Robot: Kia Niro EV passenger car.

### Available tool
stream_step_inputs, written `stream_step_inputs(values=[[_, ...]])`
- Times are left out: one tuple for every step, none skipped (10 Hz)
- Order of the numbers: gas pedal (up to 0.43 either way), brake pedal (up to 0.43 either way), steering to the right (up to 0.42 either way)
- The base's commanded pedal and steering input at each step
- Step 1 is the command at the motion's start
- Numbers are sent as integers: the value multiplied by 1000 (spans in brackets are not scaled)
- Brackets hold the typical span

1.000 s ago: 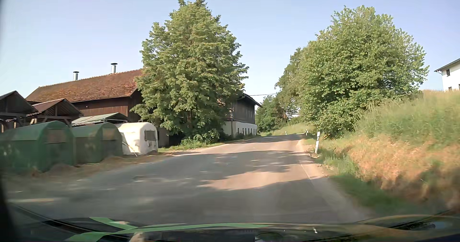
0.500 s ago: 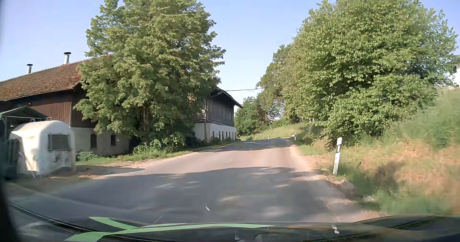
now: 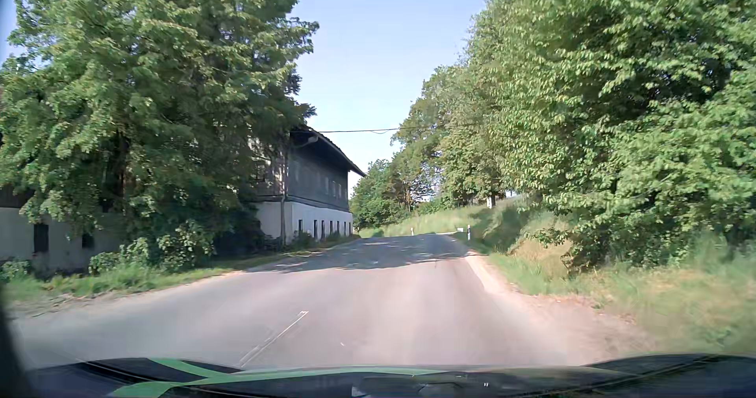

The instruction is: Follow the waypoints while adhering to traffic rules and regulations

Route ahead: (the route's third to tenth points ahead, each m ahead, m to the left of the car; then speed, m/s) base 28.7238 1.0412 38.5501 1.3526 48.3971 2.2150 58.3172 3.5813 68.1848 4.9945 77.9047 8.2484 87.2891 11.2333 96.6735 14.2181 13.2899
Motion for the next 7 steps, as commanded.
stream_step_inputs(values=[[47, 0, 30], [47, 0, 29], [47, 0, 28], [47, 0, 27], [47, 0, 24], [47, 0, 20], [47, 0, 12]])
